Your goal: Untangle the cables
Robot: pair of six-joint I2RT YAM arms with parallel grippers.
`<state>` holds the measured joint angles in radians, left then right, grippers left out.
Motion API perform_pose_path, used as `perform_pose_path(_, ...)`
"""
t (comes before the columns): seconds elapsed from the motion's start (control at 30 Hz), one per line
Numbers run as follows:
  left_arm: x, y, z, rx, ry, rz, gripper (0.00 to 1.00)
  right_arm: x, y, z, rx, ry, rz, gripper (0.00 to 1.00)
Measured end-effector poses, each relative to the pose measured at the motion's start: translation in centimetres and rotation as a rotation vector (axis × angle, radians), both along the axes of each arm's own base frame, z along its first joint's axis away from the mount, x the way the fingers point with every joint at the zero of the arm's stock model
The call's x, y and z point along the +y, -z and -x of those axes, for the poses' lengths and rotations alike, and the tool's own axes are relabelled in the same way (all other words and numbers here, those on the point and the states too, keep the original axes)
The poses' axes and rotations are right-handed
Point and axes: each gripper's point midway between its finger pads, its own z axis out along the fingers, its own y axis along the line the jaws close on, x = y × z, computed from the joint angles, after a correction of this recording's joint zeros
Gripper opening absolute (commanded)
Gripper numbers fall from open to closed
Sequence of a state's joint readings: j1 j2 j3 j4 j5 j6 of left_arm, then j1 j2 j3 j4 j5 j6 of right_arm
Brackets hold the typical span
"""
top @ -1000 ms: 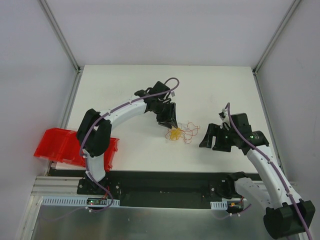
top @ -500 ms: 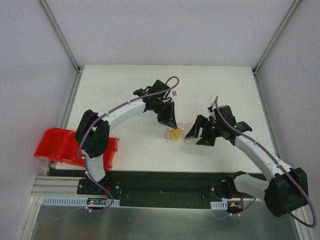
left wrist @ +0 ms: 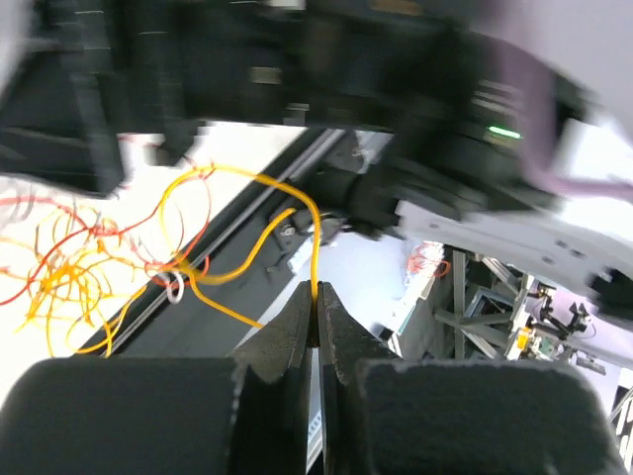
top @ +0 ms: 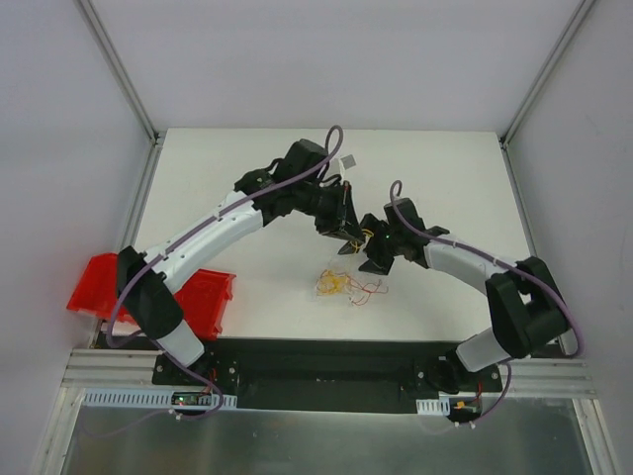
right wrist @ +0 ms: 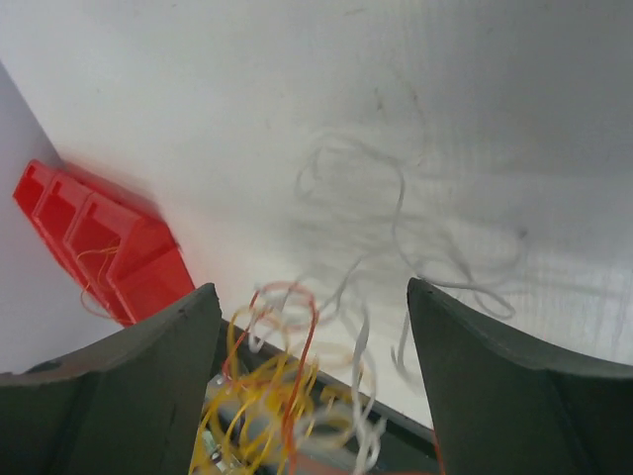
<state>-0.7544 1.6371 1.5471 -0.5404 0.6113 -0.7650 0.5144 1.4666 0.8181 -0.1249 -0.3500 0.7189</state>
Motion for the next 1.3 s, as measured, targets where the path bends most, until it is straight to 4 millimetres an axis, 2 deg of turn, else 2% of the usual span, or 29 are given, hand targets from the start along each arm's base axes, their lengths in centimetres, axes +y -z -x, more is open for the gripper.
perform_pose_path(0.07,-0.5,-3.2,0.6,-0.044,0.011,0.055,0.0,0.2,1.3,-0.4,0.022,0.001,0.017,0.78)
perform_pose_path(0.13,-0.9,-7.2,0.8,-0.111,0.016,0.127,0.0,0.3,2.4,-0.3,0.046,-0.005,0.034,0.77)
perform_pose_path(0.23,-0.8,-14.8,1.3,-0.249,0.018,0.265,0.0,0.1,3.5,0.6,0.072,-0.026,0.074,0.77)
perform_pose_path(0.33,0.2,-22.3,2.0,-0.4,0.006,0.404,0.0,-0.6,3.9,1.3,0.071,-0.053,0.112,0.78)
perform_pose_path(0.4,0.8,-25.3,2.5,-0.458,-0.002,0.465,0.0,-1.9,3.7,1.5,0.064,-0.066,0.148,0.79)
perform_pose_path(0.47,1.2,-27.3,2.9,-0.491,-0.008,0.509,0.0,-3.7,2.9,1.3,0.045,-0.069,0.185,0.8)
perform_pose_path(0.53,1.1,-27.4,2.7,-0.482,-0.02,0.512,0.0,-5.8,1.2,0.5,0.004,-0.059,0.215,0.8)
perform_pose_path(0.63,0.1,-25.2,1.2,-0.422,-0.042,0.468,0.0,-9.0,-1.8,-0.7,-0.081,-0.029,0.251,0.8)
perform_pose_path(0.73,-1.0,-20.7,-1.1,-0.306,-0.08,0.382,0.0,-11.5,-3.4,-0.4,-0.121,-0.025,0.314,0.8)
perform_pose_path(0.83,-1.2,-15.8,-3.6,-0.185,-0.134,0.281,0.0,-12.3,-3.9,1.3,-0.126,-0.078,0.341,0.8)
perform_pose_path(0.9,-1.3,-14.0,-4.6,-0.138,-0.154,0.246,0.0,-11.8,-5.0,2.0,-0.166,-0.112,0.308,0.8)
perform_pose_path(0.97,-1.3,-13.2,-5.3,-0.117,-0.165,0.231,0.0,-10.8,-6.6,2.3,-0.27,-0.127,0.23,0.8)
perform_pose_path(1.1,-1.2,-13.8,-4.8,-0.107,-0.143,0.252,0.0,-8.7,-9.1,3.2,-0.47,-0.098,0.051,0.8)
perform_pose_path(1.23,-1.2,-14.0,-4.3,-0.089,-0.13,0.262,0.0,-5.9,-10.4,3.2,-0.516,-0.102,-0.047,0.79)
perform_pose_path(1.3,-1.2,-14.1,-4.2,-0.079,-0.125,0.266,0.0,-4.2,-10.7,2.8,-0.524,-0.114,-0.064,0.75)
